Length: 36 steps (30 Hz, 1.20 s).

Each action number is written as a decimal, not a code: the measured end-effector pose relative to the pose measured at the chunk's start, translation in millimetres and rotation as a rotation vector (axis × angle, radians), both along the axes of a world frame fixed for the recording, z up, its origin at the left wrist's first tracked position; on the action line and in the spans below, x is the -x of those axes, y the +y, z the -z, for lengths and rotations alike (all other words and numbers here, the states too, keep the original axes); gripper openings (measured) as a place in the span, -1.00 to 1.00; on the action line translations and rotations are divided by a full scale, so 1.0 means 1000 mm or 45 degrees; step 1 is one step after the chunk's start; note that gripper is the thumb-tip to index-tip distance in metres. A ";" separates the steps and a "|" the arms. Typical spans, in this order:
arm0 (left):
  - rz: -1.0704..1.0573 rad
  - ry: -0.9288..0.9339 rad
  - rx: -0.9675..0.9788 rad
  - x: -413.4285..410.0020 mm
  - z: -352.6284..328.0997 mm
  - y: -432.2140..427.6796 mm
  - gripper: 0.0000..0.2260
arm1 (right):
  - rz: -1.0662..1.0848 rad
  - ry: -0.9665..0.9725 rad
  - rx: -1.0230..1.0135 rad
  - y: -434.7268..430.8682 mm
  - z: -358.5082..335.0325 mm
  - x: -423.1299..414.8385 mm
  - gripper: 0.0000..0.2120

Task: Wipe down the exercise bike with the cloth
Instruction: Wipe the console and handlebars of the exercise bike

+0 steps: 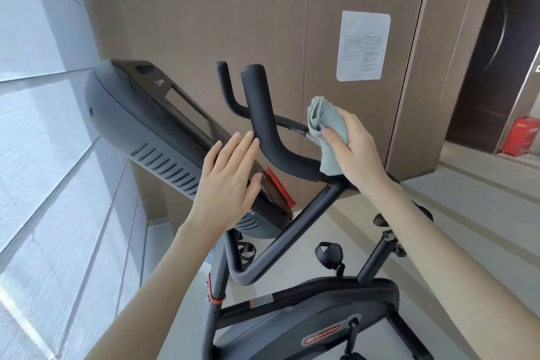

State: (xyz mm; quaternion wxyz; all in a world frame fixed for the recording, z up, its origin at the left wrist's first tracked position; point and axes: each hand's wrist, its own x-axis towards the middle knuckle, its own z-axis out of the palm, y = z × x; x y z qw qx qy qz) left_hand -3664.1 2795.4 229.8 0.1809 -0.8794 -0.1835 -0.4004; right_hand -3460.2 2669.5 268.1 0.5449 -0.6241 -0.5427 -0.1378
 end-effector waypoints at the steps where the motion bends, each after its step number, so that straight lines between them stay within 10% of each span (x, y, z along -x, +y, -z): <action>1: 0.009 -0.009 -0.006 0.001 -0.001 0.001 -0.53 | -0.057 0.057 -0.058 0.010 -0.016 0.007 -0.64; 6: 0.070 -0.135 -0.034 0.012 -0.010 0.004 -0.57 | -0.410 0.263 -0.125 0.066 -0.072 0.052 -0.88; 11: 0.044 -0.193 -0.049 0.023 -0.012 0.008 -0.59 | -0.455 0.427 -0.037 0.091 -0.062 0.063 -0.70; 27: 0.099 -0.054 0.013 -0.017 0.008 -0.015 -0.56 | 0.177 -0.762 0.592 0.004 0.023 0.005 -0.51; 36: 0.075 -0.016 0.000 -0.014 0.006 -0.013 -0.55 | 0.135 -0.295 0.474 -0.025 0.021 -0.019 -0.56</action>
